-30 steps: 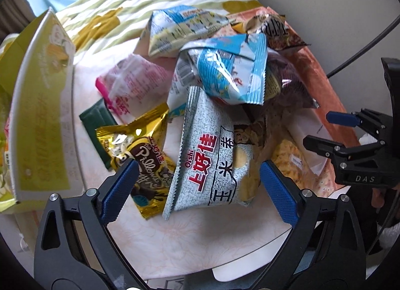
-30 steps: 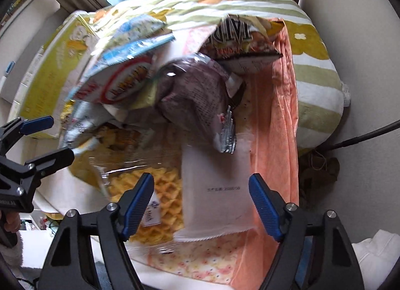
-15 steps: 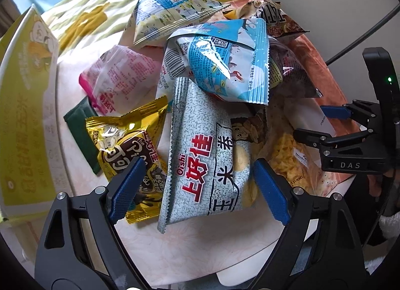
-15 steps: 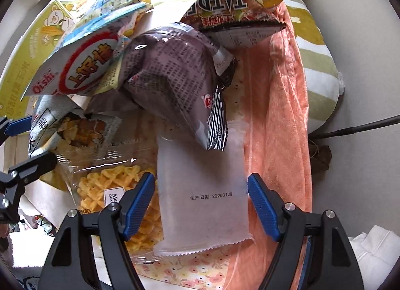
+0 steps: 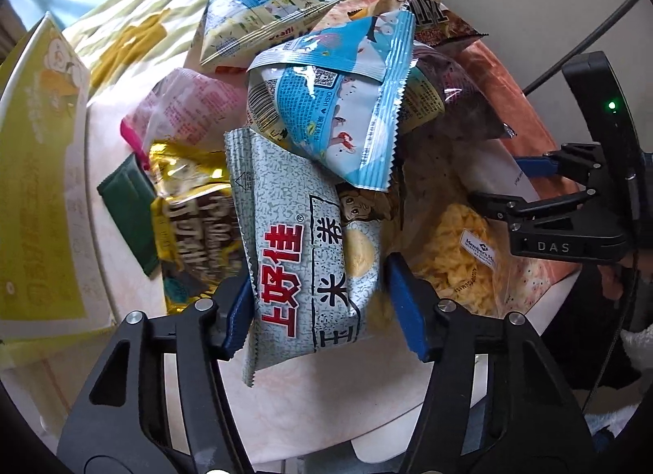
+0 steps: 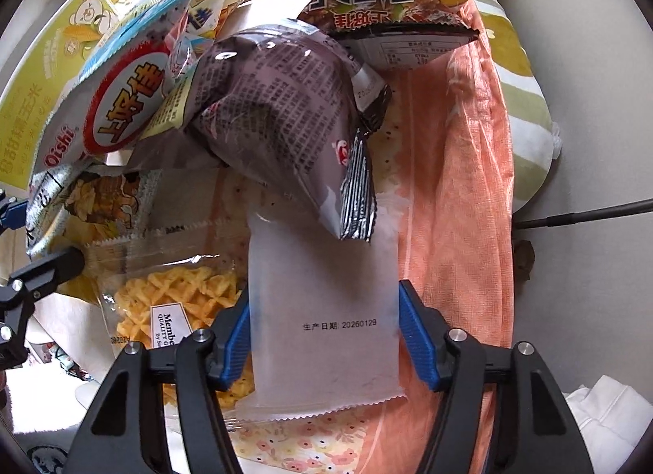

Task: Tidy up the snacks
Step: 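Lift the grey packet with the left tool while the right tool lifts the white packet toward the box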

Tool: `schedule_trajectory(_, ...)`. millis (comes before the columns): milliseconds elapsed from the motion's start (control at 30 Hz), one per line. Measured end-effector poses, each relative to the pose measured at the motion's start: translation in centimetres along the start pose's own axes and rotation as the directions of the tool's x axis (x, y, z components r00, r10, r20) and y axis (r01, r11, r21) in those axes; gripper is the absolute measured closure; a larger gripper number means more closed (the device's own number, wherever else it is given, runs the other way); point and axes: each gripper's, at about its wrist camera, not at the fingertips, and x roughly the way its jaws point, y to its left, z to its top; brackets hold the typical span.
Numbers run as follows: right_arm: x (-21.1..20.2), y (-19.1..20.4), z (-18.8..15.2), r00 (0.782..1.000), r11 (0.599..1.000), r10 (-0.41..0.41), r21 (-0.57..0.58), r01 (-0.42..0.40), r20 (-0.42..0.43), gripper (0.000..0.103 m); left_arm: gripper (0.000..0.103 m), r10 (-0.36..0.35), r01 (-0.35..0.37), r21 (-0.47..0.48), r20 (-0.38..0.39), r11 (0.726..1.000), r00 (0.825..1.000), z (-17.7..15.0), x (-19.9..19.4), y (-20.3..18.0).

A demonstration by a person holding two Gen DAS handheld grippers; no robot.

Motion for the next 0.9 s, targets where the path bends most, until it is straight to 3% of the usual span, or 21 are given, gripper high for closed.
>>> schedule_trajectory(900, -2.0, -0.6, -0.8, 0.996, 0.995, 0.08, 0.054, -0.082, 0.035, 0.046, 0.052, 0.075, -0.073, -0.052, 0.037, 0.996, 0.996, -1.8, -3.7, -0.2)
